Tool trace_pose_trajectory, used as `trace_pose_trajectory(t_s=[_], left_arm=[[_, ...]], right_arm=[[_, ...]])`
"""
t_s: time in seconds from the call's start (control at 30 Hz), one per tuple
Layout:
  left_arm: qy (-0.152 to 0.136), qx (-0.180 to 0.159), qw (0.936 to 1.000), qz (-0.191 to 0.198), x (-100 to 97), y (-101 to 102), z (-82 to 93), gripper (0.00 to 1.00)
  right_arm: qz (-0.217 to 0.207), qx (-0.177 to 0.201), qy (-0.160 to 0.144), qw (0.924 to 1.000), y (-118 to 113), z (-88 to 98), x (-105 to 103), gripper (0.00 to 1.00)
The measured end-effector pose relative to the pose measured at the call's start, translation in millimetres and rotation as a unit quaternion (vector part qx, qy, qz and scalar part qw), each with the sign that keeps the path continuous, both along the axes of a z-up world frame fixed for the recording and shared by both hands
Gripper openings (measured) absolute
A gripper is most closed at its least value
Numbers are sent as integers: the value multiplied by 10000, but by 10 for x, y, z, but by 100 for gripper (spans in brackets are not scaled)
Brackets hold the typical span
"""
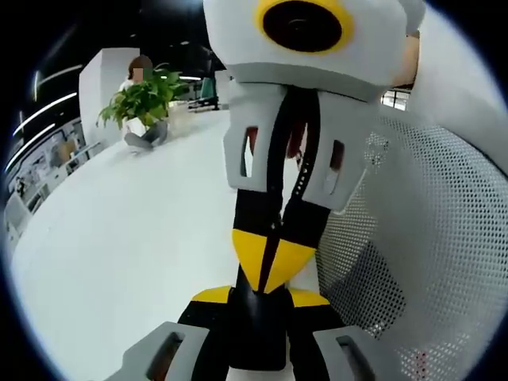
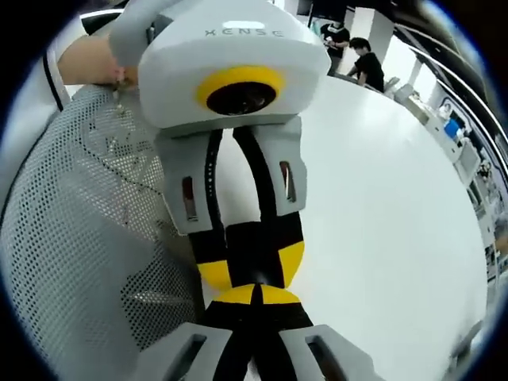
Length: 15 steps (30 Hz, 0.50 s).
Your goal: Press the specified remote control buttons in sequence, fully releasing each button before pressing the next.
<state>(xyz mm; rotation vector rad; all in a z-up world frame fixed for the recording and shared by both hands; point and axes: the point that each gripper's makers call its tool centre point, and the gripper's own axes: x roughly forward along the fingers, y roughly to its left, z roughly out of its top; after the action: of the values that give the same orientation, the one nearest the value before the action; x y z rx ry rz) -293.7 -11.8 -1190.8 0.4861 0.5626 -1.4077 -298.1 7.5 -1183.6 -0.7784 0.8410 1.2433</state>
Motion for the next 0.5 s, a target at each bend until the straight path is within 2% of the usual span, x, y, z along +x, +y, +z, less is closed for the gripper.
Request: trace_pose_trajectory(t_s=[0.17,0.3,0.43,0.5], left_arm=[[-19,4,9999,103,-2,-3,5,25],[-16,31,9999,156,4,-4,12,25],[-59,119,9997,188,-3,-4,11,25],[-42,112,9997,207,3,-3,6,25]], right_arm=[[-236,-129,26,9996,16,3,7,0],[-518,-77,113,9986,7,1,15,0],[-505,-61,229,9984,1,0,22,0],[-524,69,323,9981,-9,2,21,0]])
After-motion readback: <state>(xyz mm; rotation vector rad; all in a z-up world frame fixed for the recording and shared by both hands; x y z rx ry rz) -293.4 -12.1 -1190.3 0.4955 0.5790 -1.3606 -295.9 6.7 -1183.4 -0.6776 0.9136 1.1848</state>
